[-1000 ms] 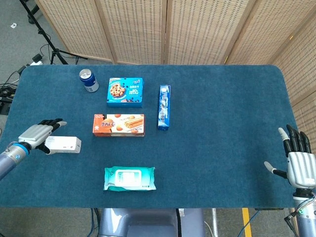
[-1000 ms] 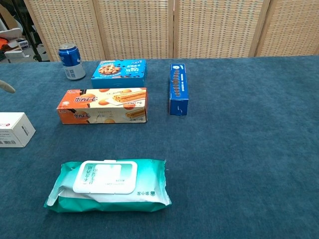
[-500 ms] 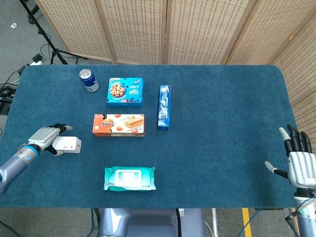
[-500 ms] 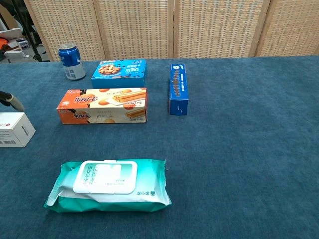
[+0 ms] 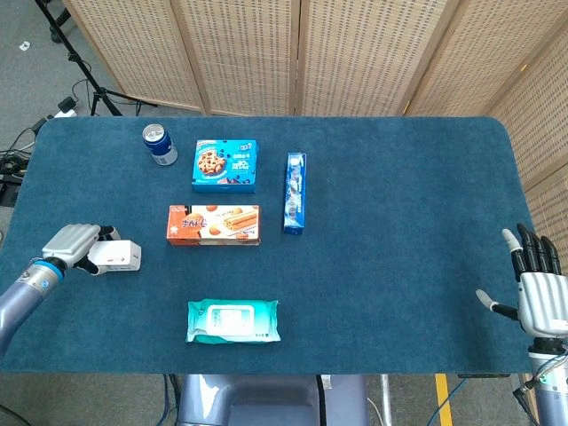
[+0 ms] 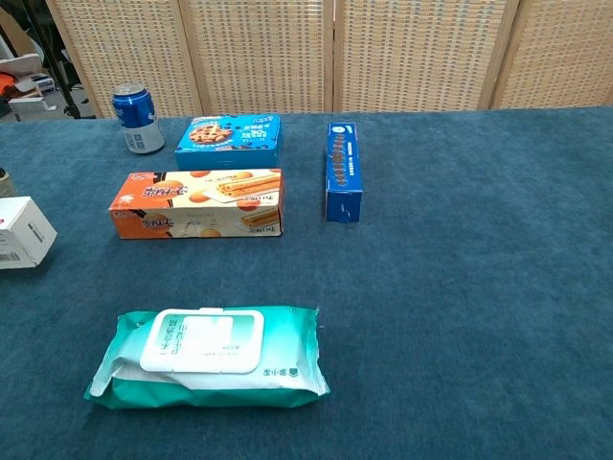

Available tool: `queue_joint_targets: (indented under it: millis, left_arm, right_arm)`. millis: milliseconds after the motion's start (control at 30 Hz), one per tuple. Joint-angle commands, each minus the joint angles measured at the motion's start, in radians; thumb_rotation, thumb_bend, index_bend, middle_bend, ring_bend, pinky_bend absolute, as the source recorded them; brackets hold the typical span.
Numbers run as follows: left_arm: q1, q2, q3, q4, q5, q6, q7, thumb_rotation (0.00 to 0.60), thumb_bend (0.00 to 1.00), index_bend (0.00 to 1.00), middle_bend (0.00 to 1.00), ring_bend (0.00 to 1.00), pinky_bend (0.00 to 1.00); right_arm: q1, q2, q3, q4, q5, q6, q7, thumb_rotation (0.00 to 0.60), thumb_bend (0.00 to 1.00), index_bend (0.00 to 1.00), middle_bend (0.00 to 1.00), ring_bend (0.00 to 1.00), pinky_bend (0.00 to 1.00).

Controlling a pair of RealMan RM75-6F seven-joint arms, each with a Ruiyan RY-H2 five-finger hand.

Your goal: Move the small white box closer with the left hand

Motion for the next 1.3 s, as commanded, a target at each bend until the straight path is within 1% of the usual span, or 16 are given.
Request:
queue_joint_targets:
  millis: [33,67,100,133,233,367,533,600,633,667,700,733,767,833,1100,1300]
  left_arm:
    - [-0.028,0.104,0.045,-0.104,0.101,-0.101,-0.077,0.600,0.37,0.60,0.48,0.35,0.38]
    - [-0.052,0.146,0.066,-0.157,0.138,-0.170,-0.122,0.600,0.37,0.61,0.48,0.36,0.38]
    - [-0.081,0.191,0.076,-0.201,0.168,-0.234,-0.176,0.600,0.38,0.61,0.48,0.36,0.38]
    - [-0.101,0.216,0.079,-0.222,0.194,-0.268,-0.219,0.600,0.38,0.61,0.48,0.36,0.38]
    - [-0.139,0.249,0.093,-0.245,0.262,-0.322,-0.335,0.600,0.40,0.61,0.48,0.36,0.38]
    - [-0.186,0.242,0.120,-0.225,0.323,-0.371,-0.440,0.600,0.40,0.61,0.49,0.36,0.38]
    - [-0.234,0.180,0.175,-0.153,0.384,-0.376,-0.537,0.600,0.39,0.61,0.49,0.36,0.38]
    - [-0.249,0.162,0.199,-0.132,0.402,-0.368,-0.562,0.600,0.38,0.61,0.48,0.36,0.38]
    - [-0.256,0.152,0.214,-0.122,0.410,-0.360,-0.579,0.600,0.38,0.61,0.45,0.33,0.38]
    - [-0.260,0.146,0.224,-0.116,0.414,-0.351,-0.594,0.600,0.37,0.56,0.35,0.24,0.35]
    - [-0.263,0.143,0.231,-0.112,0.417,-0.343,-0.604,0.600,0.36,0.48,0.25,0.17,0.30]
    - [-0.263,0.140,0.237,-0.106,0.419,-0.332,-0.614,0.600,0.35,0.32,0.12,0.07,0.19]
    - [-0.262,0.136,0.241,-0.098,0.422,-0.317,-0.623,0.600,0.33,0.15,0.02,0.00,0.08]
    - [-0.252,0.127,0.245,-0.070,0.425,-0.266,-0.636,0.600,0.32,0.01,0.00,0.00,0.00]
    - [-0.200,0.135,0.242,-0.004,0.417,-0.075,-0.708,0.600,0.30,0.00,0.00,0.00,0.00]
    - [-0.186,0.152,0.264,0.011,0.442,0.001,-0.765,0.600,0.30,0.00,0.00,0.00,0.00]
  right_arm:
    - [0.001,-0.001,-0.001,0.000,-0.001,-0.001,-0.003,0.600,0.00,0.00,0.00,0.00,0.00]
    - [0.001,-0.002,-0.001,0.000,0.001,-0.002,-0.005,0.600,0.00,0.00,0.00,0.00,0.00]
    - [0.001,-0.003,0.000,0.000,0.003,-0.003,-0.005,0.600,0.00,0.00,0.00,0.00,0.00]
    - [0.001,-0.003,0.001,0.000,0.004,-0.003,-0.006,0.600,0.00,0.00,0.00,0.00,0.00]
    - [0.000,-0.003,0.002,0.000,0.007,-0.002,-0.005,0.600,0.00,0.00,0.00,0.00,0.00]
    - [0.000,-0.002,0.002,0.000,0.007,-0.003,-0.004,0.600,0.00,0.00,0.00,0.00,0.00]
    - [0.000,-0.001,0.003,0.001,0.010,-0.005,-0.001,0.600,0.00,0.00,0.00,0.00,0.00]
    - [0.001,-0.001,0.003,0.001,0.010,-0.006,-0.002,0.600,0.00,0.00,0.00,0.00,0.00]
    - [0.001,-0.001,0.003,0.001,0.011,-0.007,-0.001,0.600,0.00,0.00,0.00,0.00,0.00]
    - [0.001,-0.001,0.003,0.001,0.011,-0.007,-0.001,0.600,0.00,0.00,0.00,0.00,0.00]
    - [0.001,-0.001,0.004,0.002,0.011,-0.007,-0.001,0.600,0.00,0.00,0.00,0.00,0.00]
    - [0.001,-0.001,0.004,0.002,0.012,-0.006,-0.001,0.600,0.00,0.00,0.00,0.00,0.00]
    - [0.001,-0.001,0.004,0.002,0.012,-0.006,0.000,0.600,0.00,0.00,0.00,0.00,0.00]
    - [0.000,0.000,0.005,0.001,0.012,-0.005,0.001,0.600,0.00,0.00,0.00,0.00,0.00]
    - [-0.003,0.004,0.005,-0.003,0.008,0.001,0.008,0.600,0.00,0.00,0.00,0.00,0.00]
    - [-0.002,0.005,0.003,-0.005,0.005,0.001,0.011,0.600,0.00,0.00,0.00,0.00,0.00]
